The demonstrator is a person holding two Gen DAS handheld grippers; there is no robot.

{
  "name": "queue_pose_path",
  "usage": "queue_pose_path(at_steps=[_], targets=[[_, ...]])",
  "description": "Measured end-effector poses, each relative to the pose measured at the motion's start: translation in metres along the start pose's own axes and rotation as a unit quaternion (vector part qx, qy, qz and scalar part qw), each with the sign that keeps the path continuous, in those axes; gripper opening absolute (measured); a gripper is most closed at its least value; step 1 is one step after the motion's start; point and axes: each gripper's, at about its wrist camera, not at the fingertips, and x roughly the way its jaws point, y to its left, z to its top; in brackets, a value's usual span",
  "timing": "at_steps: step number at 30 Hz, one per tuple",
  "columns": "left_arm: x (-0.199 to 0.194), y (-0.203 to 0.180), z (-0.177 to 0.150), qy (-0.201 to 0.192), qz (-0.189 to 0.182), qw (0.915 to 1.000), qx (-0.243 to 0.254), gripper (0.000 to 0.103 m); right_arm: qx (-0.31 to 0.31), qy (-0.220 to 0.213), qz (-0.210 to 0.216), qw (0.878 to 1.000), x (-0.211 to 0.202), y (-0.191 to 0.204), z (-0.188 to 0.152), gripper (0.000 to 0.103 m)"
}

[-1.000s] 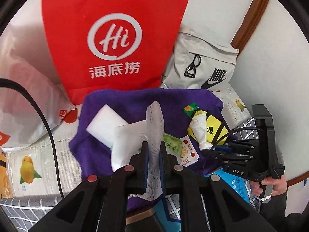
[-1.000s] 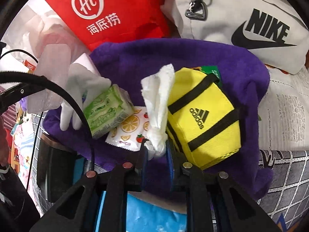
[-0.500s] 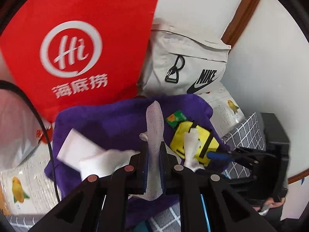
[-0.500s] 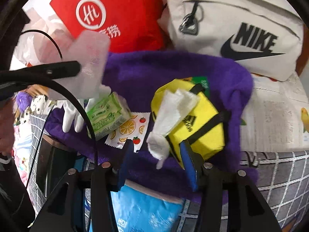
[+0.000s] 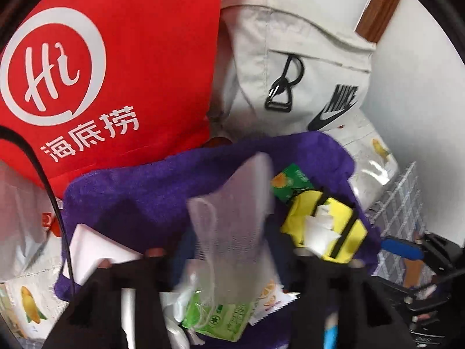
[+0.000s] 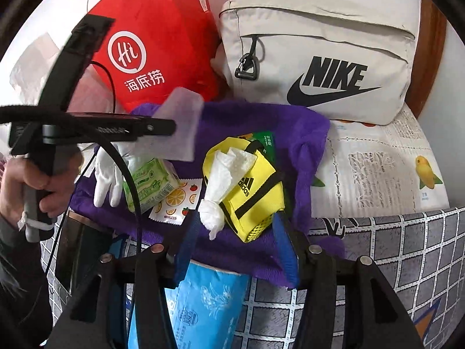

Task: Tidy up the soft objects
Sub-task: 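Open the left tool to drop the mesh bag on the towel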

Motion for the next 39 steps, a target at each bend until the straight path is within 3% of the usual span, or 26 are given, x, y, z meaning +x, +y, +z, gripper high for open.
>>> queue_pose_path(at_steps=[4, 14, 21, 29, 39], targets=[[0.002, -0.003, 0.000, -0.001, 0.033, 0.9994, 0.011, 0.055, 0.018, -0.006, 0.015, 1.000, 0.001, -0.004, 0.002, 0.052], [-0.016, 0.006, 0.004, -0.008, 0.037, 0.9991, -0.019, 0.060, 0.012, -0.012, 0.010, 1.000, -0.015, 0.006, -0.007, 0.052], [-0.047, 0.002, -0.011, -0.018, 0.039, 0.9989, -0.019, 0.060, 0.000, -0.020, 0.014, 1.000, -0.034, 0.025, -0.020, 0.052], [-0.092, -0.007, -0.051, -0.029, 0.043, 0.9986, -0.011, 0.061, -0.028, -0.026, 0.032, 0.999, -0.061, 0.059, -0.049, 0.052], [-0.142, 0.011, -0.143, -0.050, 0.054, 0.9961, -0.049, 0.065, -0.080, 0.015, 0.070, 0.994, -0.060, 0.122, -0.114, 0.052]])
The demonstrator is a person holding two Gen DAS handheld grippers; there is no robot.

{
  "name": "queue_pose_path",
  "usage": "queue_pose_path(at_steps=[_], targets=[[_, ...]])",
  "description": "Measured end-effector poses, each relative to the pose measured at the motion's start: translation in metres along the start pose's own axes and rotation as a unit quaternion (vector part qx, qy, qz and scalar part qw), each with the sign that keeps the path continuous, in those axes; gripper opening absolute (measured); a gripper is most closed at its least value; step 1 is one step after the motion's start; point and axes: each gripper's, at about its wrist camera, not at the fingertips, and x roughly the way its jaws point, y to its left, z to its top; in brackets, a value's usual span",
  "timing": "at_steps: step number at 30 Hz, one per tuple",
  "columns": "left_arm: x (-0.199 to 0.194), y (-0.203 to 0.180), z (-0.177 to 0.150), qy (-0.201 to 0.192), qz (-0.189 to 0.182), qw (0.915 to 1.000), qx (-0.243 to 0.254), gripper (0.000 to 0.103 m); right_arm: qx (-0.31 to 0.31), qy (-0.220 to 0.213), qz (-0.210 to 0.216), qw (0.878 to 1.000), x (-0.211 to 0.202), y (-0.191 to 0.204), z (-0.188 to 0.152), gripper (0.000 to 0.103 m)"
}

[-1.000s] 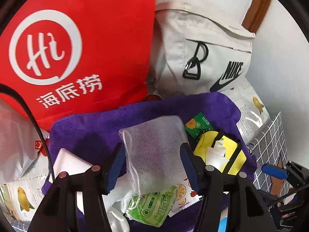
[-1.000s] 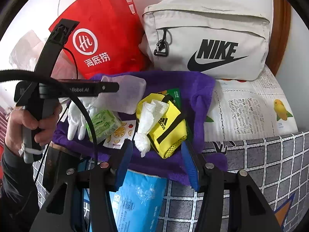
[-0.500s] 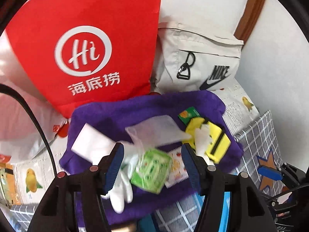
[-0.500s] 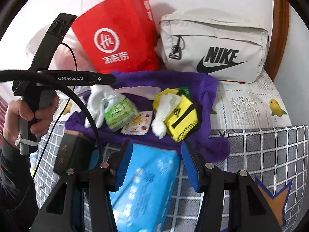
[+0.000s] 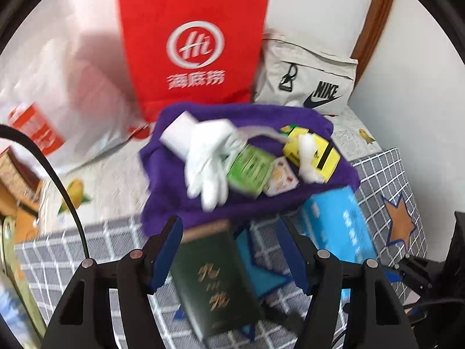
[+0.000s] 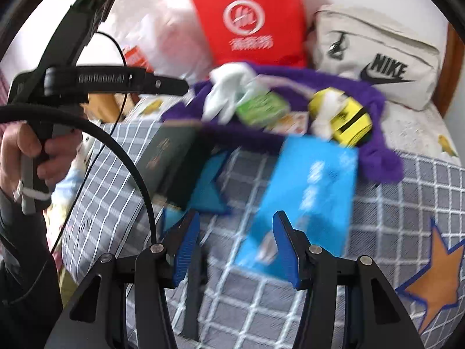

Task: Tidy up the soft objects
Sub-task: 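Open the left tool to drop the mesh bag on the towel, then grasp the black watch strap on the sheet with the right tool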

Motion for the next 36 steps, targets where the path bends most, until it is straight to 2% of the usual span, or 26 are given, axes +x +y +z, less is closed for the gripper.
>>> queue_pose_path(at_steps=[8, 14, 16, 20, 22, 23, 28, 36], targets=[[-0.028, 0.025, -0.058, -0.020, 0.016, 0.9988, -0.041, 0.065, -0.021, 0.042, 0.007, 0.999, 0.016, 0.037, -0.055, 0.052], [-0.040, 0.029, -0.093, -0.026, 0.016, 0.9982, -0.051, 0.065, -0.019, 0.075, -0.014, 0.997, 0.041, 0.047, -0.087, 0.041], [-0.042, 0.028, -0.103, -0.025, 0.014, 0.9982, -0.053, 0.065, -0.026, 0.074, -0.024, 0.997, 0.046, 0.052, -0.092, 0.041], [-0.041, 0.027, -0.119, -0.019, 0.008, 0.9978, -0.062, 0.065, -0.070, 0.048, -0.080, 0.993, 0.054, 0.071, -0.100, 0.040], [-0.040, 0.026, -0.125, -0.016, 0.007, 0.9975, -0.068, 0.065, -0.086, 0.035, -0.091, 0.991, 0.055, 0.077, -0.102, 0.027], [-0.040, 0.025, -0.128, -0.016, 0.006, 0.9973, -0.071, 0.065, -0.085, 0.032, -0.083, 0.992, 0.054, 0.077, -0.103, 0.021], [-0.037, 0.021, -0.141, -0.009, 0.002, 0.9969, -0.079, 0.065, -0.049, 0.040, -0.049, 0.997, 0.038, 0.056, -0.104, 0.021], [-0.012, -0.003, -0.156, 0.023, -0.016, 0.9967, -0.076, 0.065, -0.001, 0.017, -0.073, 0.997, -0.003, 0.014, -0.108, 0.021]])
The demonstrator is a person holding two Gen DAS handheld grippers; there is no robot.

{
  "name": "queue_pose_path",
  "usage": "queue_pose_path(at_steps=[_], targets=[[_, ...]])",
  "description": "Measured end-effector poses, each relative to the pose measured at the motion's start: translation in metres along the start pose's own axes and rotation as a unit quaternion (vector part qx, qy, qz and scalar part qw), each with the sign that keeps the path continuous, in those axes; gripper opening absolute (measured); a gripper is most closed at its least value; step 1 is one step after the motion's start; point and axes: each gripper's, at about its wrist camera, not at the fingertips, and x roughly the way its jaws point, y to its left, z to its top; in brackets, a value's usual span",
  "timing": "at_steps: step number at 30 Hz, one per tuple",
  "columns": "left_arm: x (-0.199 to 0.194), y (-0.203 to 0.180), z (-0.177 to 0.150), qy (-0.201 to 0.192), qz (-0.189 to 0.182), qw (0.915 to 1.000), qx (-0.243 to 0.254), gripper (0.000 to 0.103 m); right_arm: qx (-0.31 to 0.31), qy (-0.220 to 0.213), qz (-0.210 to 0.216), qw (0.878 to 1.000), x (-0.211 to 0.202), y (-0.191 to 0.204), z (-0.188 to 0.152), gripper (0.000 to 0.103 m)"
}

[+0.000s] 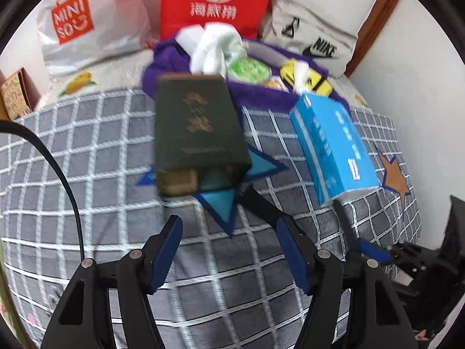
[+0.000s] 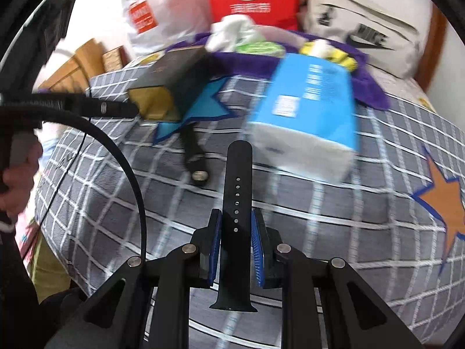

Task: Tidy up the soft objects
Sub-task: 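Grasp the black watch strap on the sheet with the right tool, then lift the black watch strap with the right tool toward the purple towel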

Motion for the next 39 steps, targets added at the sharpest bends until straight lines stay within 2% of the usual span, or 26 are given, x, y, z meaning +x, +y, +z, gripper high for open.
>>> queue_pose_path(at_steps=[3, 7, 10, 13, 17, 21, 27, 29, 31, 34, 35, 36, 37, 39], targets=[[0.022, -0.017, -0.004, 0.021, 0.001, 0.9998, 0.001, 0.065, 0.020, 0.001, -0.001, 1.000, -0.005, -0.019, -0.005, 0.021], [0.044, -0.042, -0.007, 0.031, 0.033, 0.9986, 0.027, 0.067, 0.025, 0.002, -0.008, 1.000, -0.011, -0.033, -0.012, 0.021], [0.057, -0.056, -0.010, 0.040, 0.038, 0.9978, 0.036, 0.068, 0.031, 0.002, -0.011, 0.999, -0.012, -0.042, -0.016, 0.020], [0.067, -0.067, -0.009, 0.048, 0.032, 0.9978, 0.033, 0.075, 0.040, 0.001, -0.012, 0.999, -0.012, -0.050, -0.016, 0.021], [0.079, -0.083, -0.012, 0.044, 0.075, 0.9942, 0.063, 0.078, 0.046, 0.001, -0.003, 0.999, -0.013, -0.055, -0.018, 0.021], [0.075, -0.080, -0.018, 0.042, 0.094, 0.9918, 0.077, 0.081, 0.047, -0.003, -0.004, 0.999, -0.016, -0.055, -0.019, 0.021], [0.056, -0.048, -0.036, 0.049, 0.109, 0.9907, 0.065, 0.080, 0.042, -0.008, 0.004, 0.999, -0.020, -0.049, -0.019, 0.021], [0.051, -0.041, -0.036, 0.045, 0.102, 0.9921, 0.057, 0.079, 0.043, -0.007, 0.008, 0.999, -0.019, -0.048, -0.019, 0.021], [0.050, -0.038, -0.033, 0.036, 0.076, 0.9955, 0.045, 0.079, 0.044, -0.005, 0.011, 0.999, -0.017, -0.047, -0.019, 0.021], [0.058, -0.044, -0.025, 0.026, 0.073, 0.9960, 0.045, 0.071, 0.043, 0.000, 0.011, 0.999, -0.015, -0.046, -0.020, 0.021], [0.062, -0.049, -0.023, 0.024, 0.081, 0.9952, 0.049, 0.064, 0.044, 0.000, 0.011, 0.999, -0.015, -0.047, -0.020, 0.021], [0.064, -0.052, -0.022, 0.021, 0.090, 0.9942, 0.055, 0.053, 0.044, 0.000, 0.012, 0.999, -0.015, -0.048, -0.020, 0.021], [0.065, -0.055, -0.024, 0.014, 0.093, 0.9936, 0.063, 0.048, 0.046, 0.001, 0.012, 0.999, -0.015, -0.048, -0.020, 0.021], [0.063, -0.058, -0.026, 0.003, 0.085, 0.9942, 0.067, 0.029, 0.049, 0.000, 0.012, 0.999, -0.015, -0.049, -0.019, 0.021]])
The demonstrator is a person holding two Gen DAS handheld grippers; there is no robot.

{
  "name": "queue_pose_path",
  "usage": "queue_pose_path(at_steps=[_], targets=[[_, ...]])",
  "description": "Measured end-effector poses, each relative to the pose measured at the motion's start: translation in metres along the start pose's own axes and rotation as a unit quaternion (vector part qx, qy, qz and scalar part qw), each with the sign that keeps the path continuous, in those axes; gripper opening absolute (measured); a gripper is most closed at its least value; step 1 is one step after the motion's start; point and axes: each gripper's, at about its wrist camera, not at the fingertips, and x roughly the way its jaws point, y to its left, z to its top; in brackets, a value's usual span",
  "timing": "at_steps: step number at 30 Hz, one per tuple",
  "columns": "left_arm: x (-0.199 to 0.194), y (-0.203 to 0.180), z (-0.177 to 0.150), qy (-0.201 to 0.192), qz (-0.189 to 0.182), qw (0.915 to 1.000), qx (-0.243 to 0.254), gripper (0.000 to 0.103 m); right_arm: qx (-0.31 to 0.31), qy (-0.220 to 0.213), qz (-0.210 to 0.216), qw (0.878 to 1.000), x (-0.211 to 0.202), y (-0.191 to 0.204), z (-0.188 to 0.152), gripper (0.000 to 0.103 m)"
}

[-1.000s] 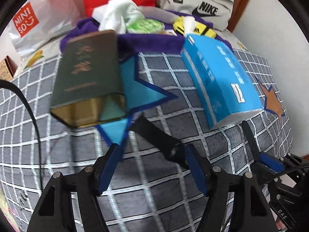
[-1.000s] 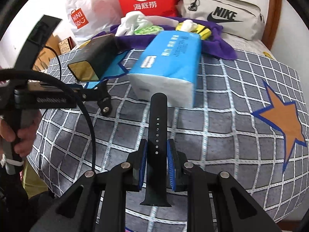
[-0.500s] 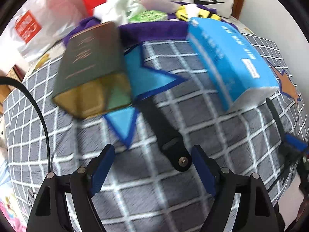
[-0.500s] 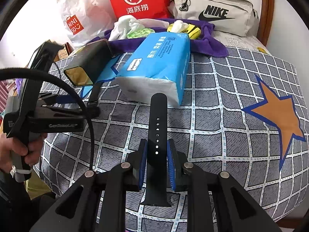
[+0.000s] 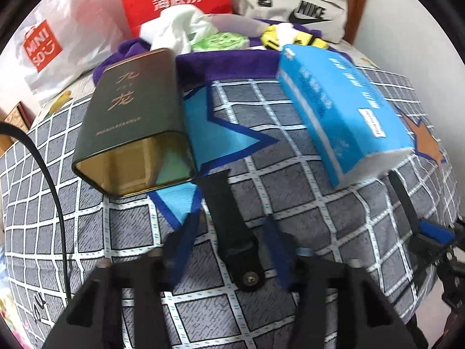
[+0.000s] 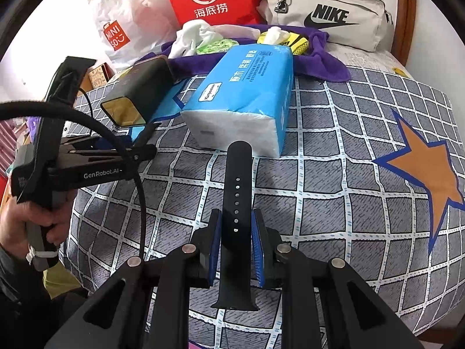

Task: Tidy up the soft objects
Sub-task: 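Lift the black watch strap with the right tool toward the purple towel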

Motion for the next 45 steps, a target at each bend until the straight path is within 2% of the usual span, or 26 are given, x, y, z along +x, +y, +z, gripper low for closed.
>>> queue_pose_path(at_steps=[3, 6, 11, 15, 19, 22, 28, 38, 45], targets=[[-0.006, -0.005, -0.002, 0.000, -0.017, 0.9998, 0.013, 0.025, 0.003, -0.004, 0.005, 1.000, -0.001, 0.000, 0.001, 0.021], [-0.007, 0.002, 0.001, 0.005, -0.038, 0.9993, 0.003, 0.025, 0.004, 0.000, 0.001, 1.000, 0.002, -0.001, 0.001, 0.021], [-0.007, -0.002, -0.004, 0.007, -0.030, 0.9994, 0.018, 0.028, 0.016, 0.024, -0.003, 1.000, 0.022, -0.004, -0.001, 0.021], [-0.005, -0.005, -0.003, 0.004, -0.026, 0.9994, 0.024, 0.027, 0.025, 0.021, -0.004, 0.999, 0.027, -0.005, 0.000, 0.021], [-0.002, -0.004, 0.001, 0.001, -0.031, 0.9992, 0.023, 0.023, 0.028, 0.009, 0.001, 1.000, 0.031, -0.008, 0.001, 0.021], [-0.002, 0.004, 0.002, 0.001, -0.048, 0.9988, 0.008, 0.022, 0.019, 0.010, 0.003, 1.000, 0.030, -0.009, 0.002, 0.020], [-0.015, 0.014, 0.002, 0.004, -0.093, 0.9956, -0.006, 0.022, 0.013, 0.008, 0.014, 1.000, 0.011, -0.004, 0.002, 0.020], [-0.053, 0.023, 0.002, -0.030, -0.109, 0.9936, -0.001, 0.022, -0.009, -0.033, 0.026, 0.999, -0.034, 0.013, 0.019, 0.020], [-0.076, 0.020, 0.019, -0.054, -0.111, 0.9922, 0.017, 0.022, -0.016, -0.055, 0.020, 0.998, -0.050, 0.014, 0.040, 0.020]])
